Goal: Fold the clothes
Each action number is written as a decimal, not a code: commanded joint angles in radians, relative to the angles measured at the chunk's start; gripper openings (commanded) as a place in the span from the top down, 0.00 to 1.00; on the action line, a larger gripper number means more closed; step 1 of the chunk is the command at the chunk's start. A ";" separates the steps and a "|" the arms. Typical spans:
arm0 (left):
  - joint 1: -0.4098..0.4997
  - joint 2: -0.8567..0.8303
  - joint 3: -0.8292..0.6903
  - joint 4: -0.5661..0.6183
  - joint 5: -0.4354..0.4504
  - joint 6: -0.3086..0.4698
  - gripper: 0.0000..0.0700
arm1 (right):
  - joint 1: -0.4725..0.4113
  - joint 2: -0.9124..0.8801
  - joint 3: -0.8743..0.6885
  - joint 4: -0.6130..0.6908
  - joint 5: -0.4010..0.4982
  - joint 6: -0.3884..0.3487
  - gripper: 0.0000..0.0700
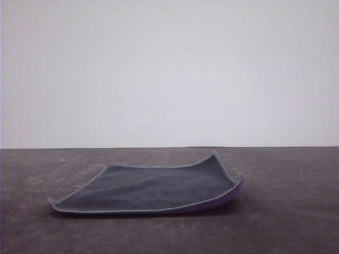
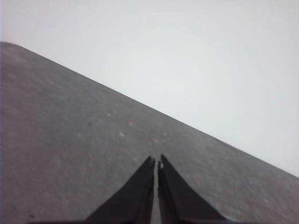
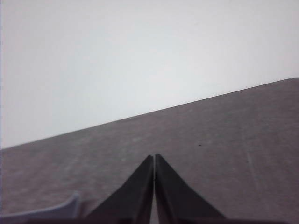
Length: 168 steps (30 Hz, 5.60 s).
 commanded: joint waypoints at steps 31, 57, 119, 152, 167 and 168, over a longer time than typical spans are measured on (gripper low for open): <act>-0.202 0.727 0.585 -0.537 0.263 0.321 0.99 | 0.089 0.791 0.507 -0.406 -0.389 -0.203 1.00; -0.196 0.856 0.585 -0.483 0.379 0.183 0.20 | 0.175 0.916 0.526 -0.316 -0.421 -0.035 0.26; -0.198 2.000 1.112 -0.089 0.639 0.061 0.27 | 0.181 2.011 0.955 0.235 -0.790 0.096 0.40; -0.231 2.004 1.112 -0.184 0.575 0.140 0.51 | 0.212 2.016 0.976 0.242 -0.733 0.092 0.82; -0.215 2.004 1.112 -0.102 0.561 0.145 1.00 | 0.212 2.016 0.976 0.242 -0.707 0.091 1.00; -0.214 2.004 1.112 -0.103 0.561 0.148 1.00 | 0.212 2.015 0.976 0.242 -0.710 0.091 1.00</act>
